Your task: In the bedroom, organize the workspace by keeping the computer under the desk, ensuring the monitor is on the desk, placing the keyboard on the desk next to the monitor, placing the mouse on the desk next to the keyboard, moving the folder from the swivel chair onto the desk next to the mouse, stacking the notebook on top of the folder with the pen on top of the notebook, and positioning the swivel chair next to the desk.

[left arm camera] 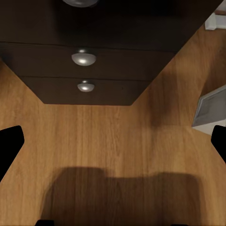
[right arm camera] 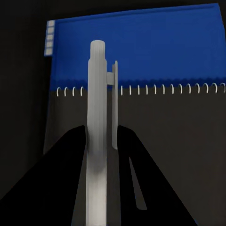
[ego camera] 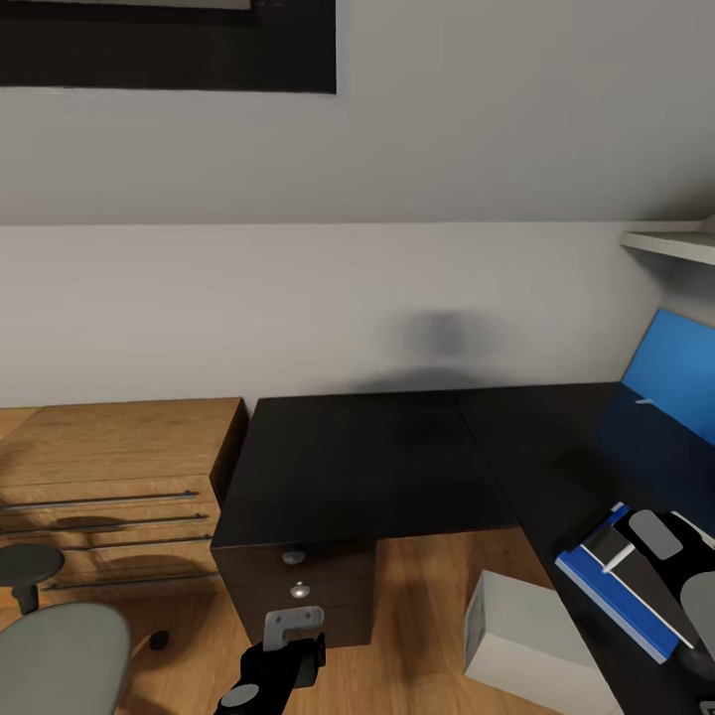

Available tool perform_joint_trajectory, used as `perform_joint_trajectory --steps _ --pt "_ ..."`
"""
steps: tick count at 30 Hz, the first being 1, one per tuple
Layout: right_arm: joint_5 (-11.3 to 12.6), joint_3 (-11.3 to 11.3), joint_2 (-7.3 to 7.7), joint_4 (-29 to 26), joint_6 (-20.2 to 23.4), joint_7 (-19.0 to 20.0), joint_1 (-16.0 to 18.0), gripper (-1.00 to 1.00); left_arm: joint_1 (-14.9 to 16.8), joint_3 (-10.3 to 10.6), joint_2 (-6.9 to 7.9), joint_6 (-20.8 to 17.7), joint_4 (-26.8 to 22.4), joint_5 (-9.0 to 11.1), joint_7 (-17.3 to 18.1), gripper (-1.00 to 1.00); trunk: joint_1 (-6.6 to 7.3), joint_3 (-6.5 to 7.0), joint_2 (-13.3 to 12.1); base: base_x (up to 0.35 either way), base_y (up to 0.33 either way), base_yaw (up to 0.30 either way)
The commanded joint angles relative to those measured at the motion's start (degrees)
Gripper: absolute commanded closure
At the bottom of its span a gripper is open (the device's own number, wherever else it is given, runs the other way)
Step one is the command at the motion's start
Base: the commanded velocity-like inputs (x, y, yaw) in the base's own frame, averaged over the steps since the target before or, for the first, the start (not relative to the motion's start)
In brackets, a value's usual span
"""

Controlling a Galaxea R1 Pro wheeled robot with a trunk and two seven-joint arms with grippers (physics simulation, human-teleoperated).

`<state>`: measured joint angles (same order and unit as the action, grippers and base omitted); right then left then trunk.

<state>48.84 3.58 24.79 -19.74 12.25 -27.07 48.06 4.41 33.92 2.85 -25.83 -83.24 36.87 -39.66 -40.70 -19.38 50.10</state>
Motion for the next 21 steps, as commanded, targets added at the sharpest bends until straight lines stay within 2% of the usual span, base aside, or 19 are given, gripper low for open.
perform_joint_trajectory --steps 1,12,14,15,21 --pt "0.11 0.20 -0.01 -0.16 0.32 -0.25 0.01 1.00 0.07 0.15 0.05 -0.10 -0.08 0.40 -0.50 -1.00 -0.23 -0.26 0.47 0.000 0.000 0.000" --pt "0.03 0.20 -0.01 -0.19 0.32 -0.26 0.01 1.00 0.07 0.19 0.05 -0.10 -0.08 0.41 -0.50 -1.00 -2.65 -2.23 4.89 0.000 0.000 0.000" --pt "0.03 0.20 -0.01 -0.20 0.32 -0.26 0.01 1.00 0.07 0.24 0.05 -0.10 -0.08 0.42 -0.50 -1.00 -2.65 -2.23 4.89 0.000 0.000 0.000" --pt "0.03 0.20 -0.01 -0.21 0.32 -0.26 0.01 -1.00 0.07 0.24 0.05 -0.10 -0.08 0.43 -0.50 -1.00 -2.65 -2.23 4.89 0.000 0.000 0.000" --pt "0.03 0.13 -0.01 -0.21 0.32 -0.26 0.01 -1.00 0.07 0.38 0.05 -0.10 -0.08 0.48 -0.50 -1.00 -2.65 -2.23 4.89 0.000 0.000 0.000"
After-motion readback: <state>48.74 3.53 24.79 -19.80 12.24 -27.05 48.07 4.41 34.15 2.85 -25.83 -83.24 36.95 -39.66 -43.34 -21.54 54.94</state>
